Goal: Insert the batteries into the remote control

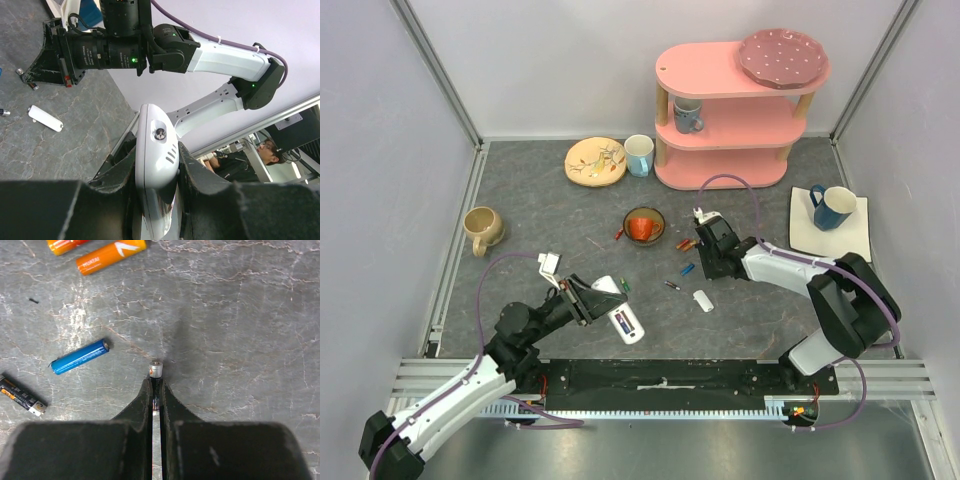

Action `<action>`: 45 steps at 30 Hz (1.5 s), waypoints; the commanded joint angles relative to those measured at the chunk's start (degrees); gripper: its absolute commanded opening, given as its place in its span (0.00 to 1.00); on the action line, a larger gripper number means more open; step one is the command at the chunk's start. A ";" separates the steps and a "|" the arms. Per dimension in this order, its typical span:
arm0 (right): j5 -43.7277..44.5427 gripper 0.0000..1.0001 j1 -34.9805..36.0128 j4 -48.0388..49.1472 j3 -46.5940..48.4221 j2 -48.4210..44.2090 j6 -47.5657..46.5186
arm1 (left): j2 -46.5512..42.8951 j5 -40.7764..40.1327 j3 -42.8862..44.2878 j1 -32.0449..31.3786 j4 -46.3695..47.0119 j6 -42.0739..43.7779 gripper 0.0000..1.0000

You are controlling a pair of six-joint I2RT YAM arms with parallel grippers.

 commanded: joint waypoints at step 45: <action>1.01 0.35 -1.81 -6.45 8.84 5.71 -3.10 | 3.07 0.61 -6.49 0.18 5.44 1.51 0.02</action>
